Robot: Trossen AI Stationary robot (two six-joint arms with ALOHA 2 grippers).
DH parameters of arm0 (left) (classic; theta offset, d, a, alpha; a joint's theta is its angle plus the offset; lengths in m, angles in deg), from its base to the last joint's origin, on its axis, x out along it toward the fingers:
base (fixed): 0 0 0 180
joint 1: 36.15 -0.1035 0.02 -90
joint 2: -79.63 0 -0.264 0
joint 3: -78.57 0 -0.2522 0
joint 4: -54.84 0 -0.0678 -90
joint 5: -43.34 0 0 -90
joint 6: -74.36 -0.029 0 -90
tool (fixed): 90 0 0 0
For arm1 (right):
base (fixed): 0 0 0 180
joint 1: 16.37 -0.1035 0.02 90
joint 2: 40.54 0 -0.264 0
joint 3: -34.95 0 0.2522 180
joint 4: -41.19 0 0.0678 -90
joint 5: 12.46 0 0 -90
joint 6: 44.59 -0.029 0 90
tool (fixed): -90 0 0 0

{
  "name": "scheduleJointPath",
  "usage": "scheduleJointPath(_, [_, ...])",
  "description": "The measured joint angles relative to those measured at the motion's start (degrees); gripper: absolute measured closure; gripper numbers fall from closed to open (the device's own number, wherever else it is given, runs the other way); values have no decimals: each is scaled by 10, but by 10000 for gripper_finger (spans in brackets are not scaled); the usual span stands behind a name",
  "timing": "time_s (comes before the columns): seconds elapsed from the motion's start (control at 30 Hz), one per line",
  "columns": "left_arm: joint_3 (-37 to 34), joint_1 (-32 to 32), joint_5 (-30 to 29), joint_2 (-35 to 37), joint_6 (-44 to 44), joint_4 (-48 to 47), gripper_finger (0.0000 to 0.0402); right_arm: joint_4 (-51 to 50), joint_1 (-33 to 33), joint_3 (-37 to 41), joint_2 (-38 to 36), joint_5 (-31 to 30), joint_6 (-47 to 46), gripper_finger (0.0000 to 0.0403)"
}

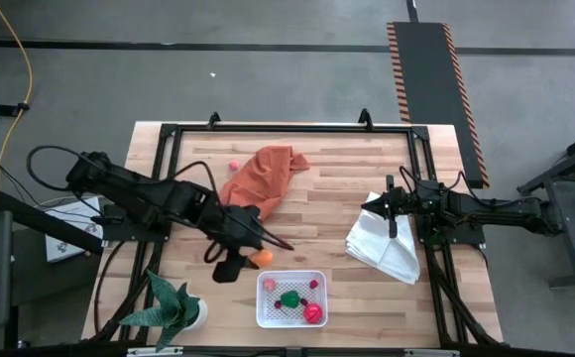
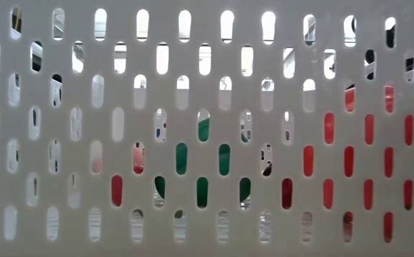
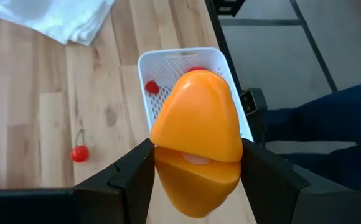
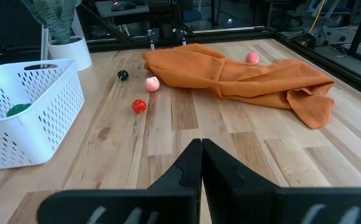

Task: Pick and placing Produce into tupperware
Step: Put the yellow pumpkin into the white bin

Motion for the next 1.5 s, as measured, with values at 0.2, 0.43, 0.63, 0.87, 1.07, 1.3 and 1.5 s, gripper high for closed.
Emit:
scheduleJointPath(0.2, [0, 0, 23, -32, 1, 10, 204, 0, 0, 0, 0, 0, 0, 402])
scheduleJointPath(0.43, [0, 14, 32, -67, 0, 39, 204, 0, 0, 0, 0, 0, 0, 402])
scheduleJointPath(0.63, [0, 22, 31, -100, 0, 54, 204, 0, 0, 0, 0, 0, 0, 402])
scheduleJointPath(0.87, [0, 22, 32, -138, 7, 68, 204, 0, 0, 0, 0, 0, 0, 402])
scheduleJointPath(1.07, [0, 22, 36, -166, 7, 70, 204, 0, 0, 0, 0, 0, 0, 402])
scheduleJointPath(1.3, [0, 22, 36, -191, 7, 83, 204, 0, 0, 0, 0, 0, 0, 402])
scheduleJointPath(1.5, [0, 22, 48, -216, 7, 84, 204, 0, 0, 0, 0, 0, 0, 402])
